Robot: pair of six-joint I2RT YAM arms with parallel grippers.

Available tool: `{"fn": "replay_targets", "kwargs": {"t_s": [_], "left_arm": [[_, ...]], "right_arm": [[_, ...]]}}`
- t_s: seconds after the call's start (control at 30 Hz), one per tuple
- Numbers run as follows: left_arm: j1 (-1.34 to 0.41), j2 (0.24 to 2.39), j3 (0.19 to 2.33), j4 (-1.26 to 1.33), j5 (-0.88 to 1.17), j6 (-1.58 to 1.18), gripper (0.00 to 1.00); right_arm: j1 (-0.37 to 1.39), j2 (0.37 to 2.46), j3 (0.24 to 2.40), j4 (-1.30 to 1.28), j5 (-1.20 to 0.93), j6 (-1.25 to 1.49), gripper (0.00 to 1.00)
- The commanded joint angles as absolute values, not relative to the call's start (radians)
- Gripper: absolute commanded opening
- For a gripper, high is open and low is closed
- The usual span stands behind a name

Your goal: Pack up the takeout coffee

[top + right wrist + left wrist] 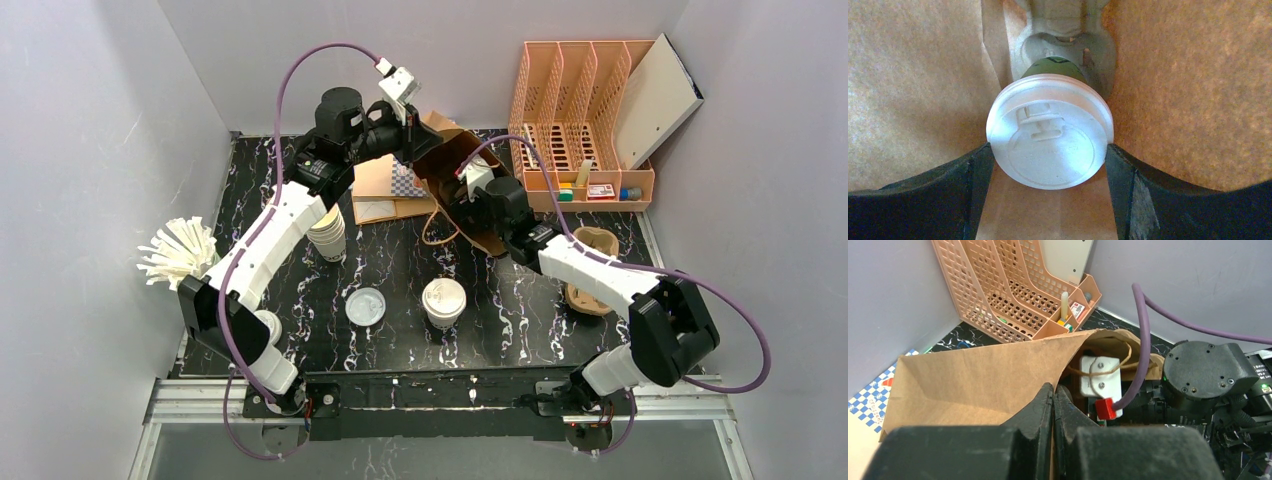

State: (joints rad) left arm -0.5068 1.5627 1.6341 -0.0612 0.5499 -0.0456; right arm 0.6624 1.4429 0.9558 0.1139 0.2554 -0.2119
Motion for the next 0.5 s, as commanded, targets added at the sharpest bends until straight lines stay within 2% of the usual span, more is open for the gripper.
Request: {"fn": "replay_targets", "kwargs": {"t_s": [0.0,0.47], "left_arm": [[-0.498,1.559,1.670,-0.065,0.593,-0.059,0.00],[-0.486,1.600,1.704,-0.021,0.606,-0.132,0.00]], "right_arm": [[0.649,1.447,1.004,0.171,0.266,-0.196,0.17],[0.653,1.497,1.013,0.207,0.206,-0.324,0.15]]}}
